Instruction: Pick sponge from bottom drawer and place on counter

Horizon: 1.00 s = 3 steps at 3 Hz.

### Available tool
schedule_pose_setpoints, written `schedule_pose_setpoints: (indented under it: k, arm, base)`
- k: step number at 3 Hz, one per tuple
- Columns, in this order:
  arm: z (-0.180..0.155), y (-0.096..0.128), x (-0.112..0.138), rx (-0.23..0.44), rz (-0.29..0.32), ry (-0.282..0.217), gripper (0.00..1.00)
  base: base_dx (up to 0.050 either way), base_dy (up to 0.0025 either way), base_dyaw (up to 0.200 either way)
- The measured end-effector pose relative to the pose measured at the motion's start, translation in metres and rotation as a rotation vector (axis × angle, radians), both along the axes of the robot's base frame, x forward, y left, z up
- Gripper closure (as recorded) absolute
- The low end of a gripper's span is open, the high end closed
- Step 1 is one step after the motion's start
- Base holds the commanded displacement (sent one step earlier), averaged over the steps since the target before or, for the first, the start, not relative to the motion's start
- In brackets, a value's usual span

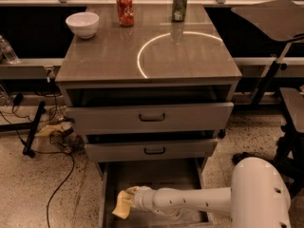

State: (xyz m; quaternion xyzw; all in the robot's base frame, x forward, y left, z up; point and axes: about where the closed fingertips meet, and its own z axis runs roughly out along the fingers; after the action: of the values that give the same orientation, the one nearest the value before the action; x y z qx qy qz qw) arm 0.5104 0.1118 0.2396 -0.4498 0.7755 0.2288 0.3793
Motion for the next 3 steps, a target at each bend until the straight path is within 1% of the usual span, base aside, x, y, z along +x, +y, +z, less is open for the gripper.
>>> schedule_pose_setpoints:
  k: [2,3]
  arm:
    - [0.004,-0.012,0.003,-0.005,-0.022,-0.003,1.0]
    - [0.019,-0.044,0.003,-0.026,-0.058,-0.038,1.0]
  base:
    - [0.0,0.0,0.0]
    - [0.0,0.0,0.0]
